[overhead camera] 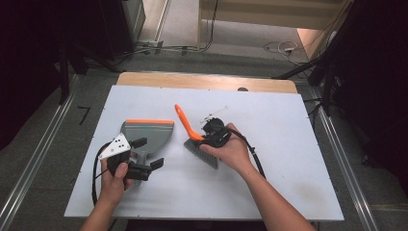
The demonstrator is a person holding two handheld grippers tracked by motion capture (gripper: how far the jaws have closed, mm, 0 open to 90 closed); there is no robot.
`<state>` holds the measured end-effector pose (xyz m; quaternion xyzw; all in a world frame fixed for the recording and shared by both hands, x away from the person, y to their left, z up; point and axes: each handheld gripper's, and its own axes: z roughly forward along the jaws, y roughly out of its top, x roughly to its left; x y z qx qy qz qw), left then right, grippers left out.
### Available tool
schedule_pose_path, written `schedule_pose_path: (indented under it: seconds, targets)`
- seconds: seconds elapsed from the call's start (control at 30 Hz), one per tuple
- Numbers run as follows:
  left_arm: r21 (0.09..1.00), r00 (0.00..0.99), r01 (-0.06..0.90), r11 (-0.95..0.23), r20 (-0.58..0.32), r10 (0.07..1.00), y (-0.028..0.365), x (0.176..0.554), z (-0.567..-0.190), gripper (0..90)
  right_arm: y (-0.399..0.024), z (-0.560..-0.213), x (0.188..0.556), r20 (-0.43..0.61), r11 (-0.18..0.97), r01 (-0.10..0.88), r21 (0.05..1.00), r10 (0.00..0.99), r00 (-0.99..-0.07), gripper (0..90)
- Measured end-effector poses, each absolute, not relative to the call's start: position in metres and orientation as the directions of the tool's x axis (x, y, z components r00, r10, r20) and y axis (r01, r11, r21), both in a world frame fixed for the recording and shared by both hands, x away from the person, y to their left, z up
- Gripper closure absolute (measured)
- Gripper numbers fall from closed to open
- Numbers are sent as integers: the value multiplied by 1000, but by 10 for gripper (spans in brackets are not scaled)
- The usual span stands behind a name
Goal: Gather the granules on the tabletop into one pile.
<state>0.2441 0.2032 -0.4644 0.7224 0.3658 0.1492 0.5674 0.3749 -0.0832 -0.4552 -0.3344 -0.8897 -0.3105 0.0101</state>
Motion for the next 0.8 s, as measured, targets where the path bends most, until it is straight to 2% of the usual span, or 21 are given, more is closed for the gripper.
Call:
schedule_pose_path:
  seconds: [0.23,0.47,0.8]
  targets:
    - [929,687,360,-86,-201,698,203,244,-464,4,-110,-457,386,260,501,680,536,669,-697,686]
    - [928,688,361,-95,-197,698,202,244,-465,4,-128,-457,386,271,460,706,538,699,-662,686]
    - [927,687,362,-95,-196,699,202,245,-465,5,-143,-439,375,291,420,678,603,675,-678,686]
